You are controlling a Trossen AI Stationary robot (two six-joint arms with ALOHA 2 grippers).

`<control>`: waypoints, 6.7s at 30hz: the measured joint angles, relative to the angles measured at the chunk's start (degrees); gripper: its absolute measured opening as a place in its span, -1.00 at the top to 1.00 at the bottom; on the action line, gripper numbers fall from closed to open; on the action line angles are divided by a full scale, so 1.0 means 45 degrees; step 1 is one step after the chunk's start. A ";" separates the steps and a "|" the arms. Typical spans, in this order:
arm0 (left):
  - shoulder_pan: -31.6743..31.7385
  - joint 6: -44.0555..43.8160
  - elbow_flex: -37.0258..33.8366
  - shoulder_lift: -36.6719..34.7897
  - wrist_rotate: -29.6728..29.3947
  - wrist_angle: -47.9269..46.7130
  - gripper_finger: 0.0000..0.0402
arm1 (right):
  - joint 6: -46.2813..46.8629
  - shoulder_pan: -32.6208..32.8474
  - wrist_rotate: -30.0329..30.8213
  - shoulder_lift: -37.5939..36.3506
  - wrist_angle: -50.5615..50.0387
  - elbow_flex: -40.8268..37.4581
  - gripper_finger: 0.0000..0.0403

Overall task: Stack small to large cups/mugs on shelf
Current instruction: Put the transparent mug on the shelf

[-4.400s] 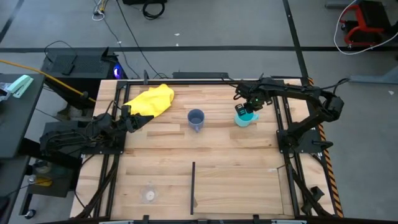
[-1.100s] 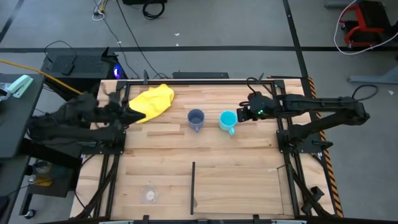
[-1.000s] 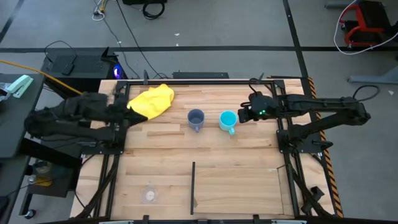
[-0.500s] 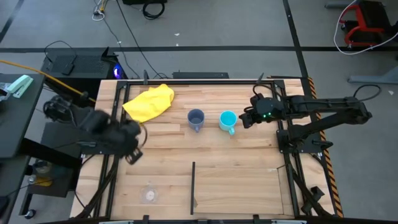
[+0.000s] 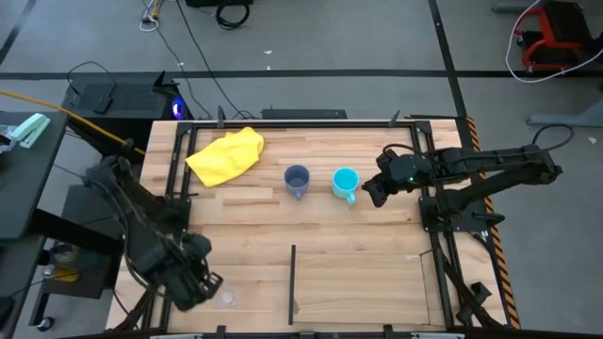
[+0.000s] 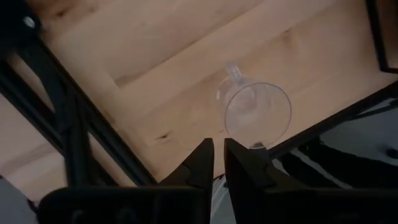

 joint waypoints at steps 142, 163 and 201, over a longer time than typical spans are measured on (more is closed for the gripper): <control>1.1178 1.7309 1.1025 1.2041 0.0747 -0.0027 0.97 | 0.5691 0.4512 0.1112 0.2296 -0.5266 -0.0019 0.59; 1.1343 1.7994 1.1026 1.2027 0.0976 0.0426 0.68 | 0.5343 0.4503 0.1126 0.2288 -0.5197 -0.0019 0.59; 0.8746 1.4869 1.1594 0.7237 -0.0675 -0.2555 0.43 | -0.7954 -0.1375 -0.2816 0.4559 -0.0996 0.2415 0.59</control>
